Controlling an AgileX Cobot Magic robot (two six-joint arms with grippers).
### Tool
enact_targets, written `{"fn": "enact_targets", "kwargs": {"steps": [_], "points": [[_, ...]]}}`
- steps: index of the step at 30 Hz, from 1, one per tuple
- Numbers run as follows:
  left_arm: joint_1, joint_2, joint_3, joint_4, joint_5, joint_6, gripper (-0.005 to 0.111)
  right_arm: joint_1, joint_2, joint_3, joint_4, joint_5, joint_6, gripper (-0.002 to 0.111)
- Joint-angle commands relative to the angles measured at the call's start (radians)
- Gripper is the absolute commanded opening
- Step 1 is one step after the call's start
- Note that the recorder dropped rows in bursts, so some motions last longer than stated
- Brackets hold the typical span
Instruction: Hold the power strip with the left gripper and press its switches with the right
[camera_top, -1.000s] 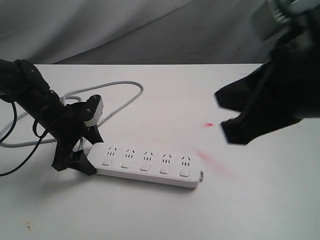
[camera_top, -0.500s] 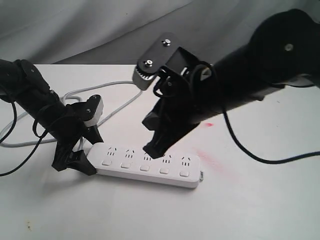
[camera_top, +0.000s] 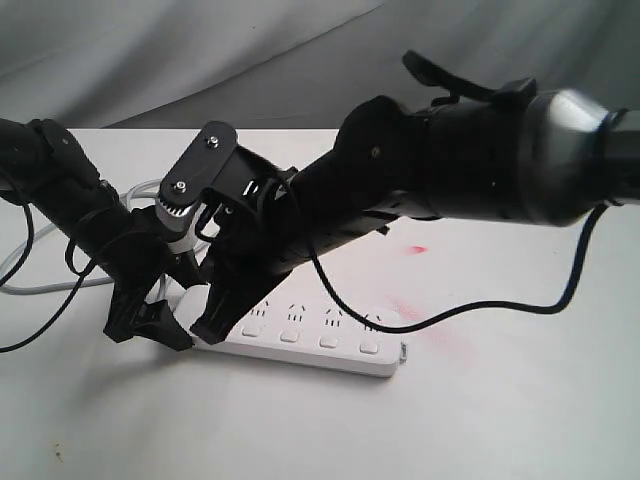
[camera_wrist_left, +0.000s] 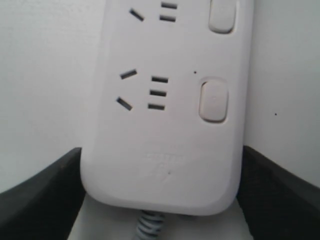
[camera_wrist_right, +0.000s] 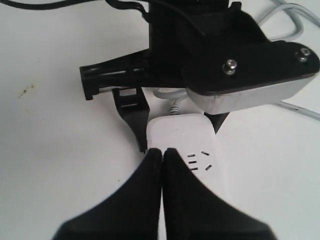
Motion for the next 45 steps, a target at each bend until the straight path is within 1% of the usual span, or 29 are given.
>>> {"fn": "enact_targets", "kwargs": {"steps": [1,5,7,11,15,17,25,36,40,45], "points": [[-0.007,-0.001,-0.003,0.003,0.021,-0.009,0.053,0.014,0.032,-0.011,0.010,-0.026,-0.032,0.012],[-0.007,-0.001,-0.003,0.003,0.021,-0.009,0.053,0.014,0.047,-0.011,0.025,-0.056,-0.059,0.032],[-0.007,-0.001,-0.003,0.003,0.021,-0.009,0.053,0.014,0.047,-0.011,0.025,-0.085,-0.059,0.038],[-0.007,-0.001,-0.003,0.003,0.021,-0.009,0.053,0.014,0.051,-0.011,0.027,-0.155,-0.059,0.045],[-0.007,-0.001,-0.003,0.003,0.021,-0.009,0.053,0.012,0.075,-0.011,0.035,-0.159,-0.071,0.051],[-0.007,-0.001,-0.003,0.003,0.021,-0.009,0.053,0.006,0.100,-0.011,0.058,-0.166,-0.112,0.053],[-0.007,-0.001,-0.003,0.003,0.021,-0.009,0.053,0.002,0.179,-0.011,0.126,-0.282,-0.287,0.054],[-0.007,-0.001,-0.003,0.003,0.021,-0.009,0.053,0.002,0.203,-0.011,0.124,-0.300,-0.294,0.054],[-0.007,-0.001,-0.003,0.003,0.021,-0.009,0.053,0.017,0.203,-0.011,0.122,-0.339,-0.294,0.054],[-0.007,-0.001,-0.003,0.003,0.021,-0.009,0.053,0.023,0.220,-0.011,0.122,-0.341,-0.294,0.054]]}}
